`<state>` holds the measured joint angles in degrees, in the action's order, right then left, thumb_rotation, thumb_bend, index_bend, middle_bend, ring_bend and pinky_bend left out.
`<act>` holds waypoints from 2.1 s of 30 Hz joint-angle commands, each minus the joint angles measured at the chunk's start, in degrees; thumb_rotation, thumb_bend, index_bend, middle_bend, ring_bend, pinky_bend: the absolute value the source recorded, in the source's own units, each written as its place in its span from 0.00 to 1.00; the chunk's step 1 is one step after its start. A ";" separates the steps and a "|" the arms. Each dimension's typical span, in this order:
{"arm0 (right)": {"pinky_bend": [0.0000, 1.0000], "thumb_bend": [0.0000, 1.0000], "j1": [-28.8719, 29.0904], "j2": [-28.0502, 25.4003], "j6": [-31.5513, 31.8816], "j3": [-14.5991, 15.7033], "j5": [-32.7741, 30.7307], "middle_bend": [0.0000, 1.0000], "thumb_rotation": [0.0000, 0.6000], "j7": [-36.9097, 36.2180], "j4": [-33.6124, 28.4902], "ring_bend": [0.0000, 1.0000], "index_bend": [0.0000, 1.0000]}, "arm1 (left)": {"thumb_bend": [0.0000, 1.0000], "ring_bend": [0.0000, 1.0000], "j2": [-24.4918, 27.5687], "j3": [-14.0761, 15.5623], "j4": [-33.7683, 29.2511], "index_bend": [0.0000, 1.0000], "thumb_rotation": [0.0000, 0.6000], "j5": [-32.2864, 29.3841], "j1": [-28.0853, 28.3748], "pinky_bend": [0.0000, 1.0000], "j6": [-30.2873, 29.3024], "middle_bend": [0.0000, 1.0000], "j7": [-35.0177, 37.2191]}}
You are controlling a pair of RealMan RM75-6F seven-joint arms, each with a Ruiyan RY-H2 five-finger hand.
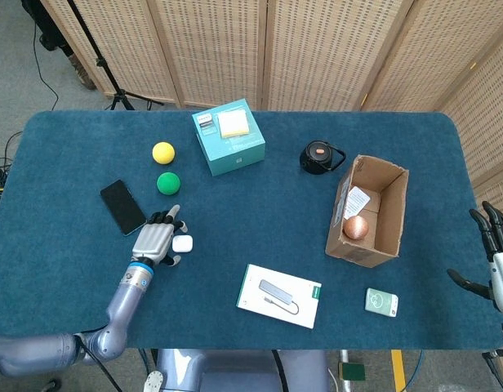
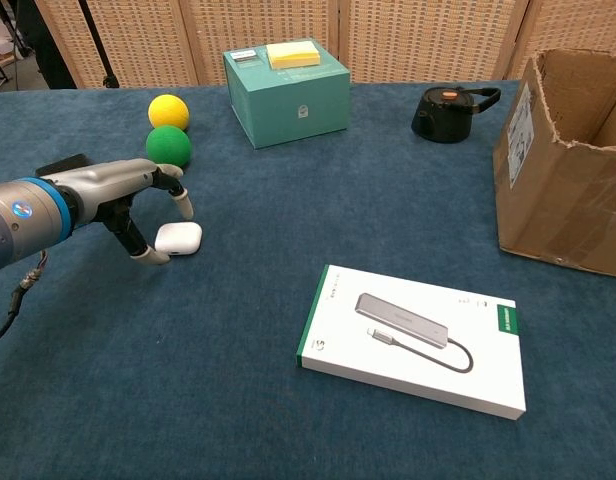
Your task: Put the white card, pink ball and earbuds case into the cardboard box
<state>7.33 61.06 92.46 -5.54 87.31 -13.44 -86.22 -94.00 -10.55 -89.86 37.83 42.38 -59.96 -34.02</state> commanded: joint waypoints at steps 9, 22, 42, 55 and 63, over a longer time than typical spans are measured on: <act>0.09 0.00 -0.37 -0.29 -0.33 -0.72 -0.08 0.00 1.00 -0.86 0.04 0.00 0.00 | 0.33 0.00 -2.81 0.20 2.07 0.54 1.00 -1.39 1.03 0.00 -1.90 0.00 -1.86; 0.09 0.00 -0.74 -0.39 -0.46 -1.18 0.20 0.00 1.00 -0.76 -0.17 0.00 0.00 | 0.40 0.00 -1.22 0.54 -0.98 0.61 1.00 2.44 0.22 0.00 -4.50 0.00 -1.17; 0.09 0.00 -0.80 0.05 -1.14 -1.41 0.74 0.00 1.00 1.11 -0.82 0.00 0.00 | 0.38 0.00 0.84 6.23 -0.25 0.66 1.00 46.93 7.49 0.00 5.16 0.00 14.79; 0.09 0.00 -0.70 0.20 -2.02 -2.18 -0.58 0.00 1.00 0.87 -0.23 0.00 0.00 | 0.36 0.00 -6.46 8.26 10.74 0.69 1.00 59.93 14.69 0.00 7.16 0.00 14.91; 0.09 0.00 -0.88 0.02 -2.19 -2.53 -1.17 0.00 1.00 0.57 -0.17 0.00 0.00 | 0.23 0.00 -11.39 9.31 17.42 0.61 1.00 63.21 16.41 0.00 5.64 0.00 18.41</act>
<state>6.45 61.07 90.27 -8.06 86.15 -12.87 -86.39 -104.59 -1.59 -73.31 100.52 58.44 -53.93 -16.25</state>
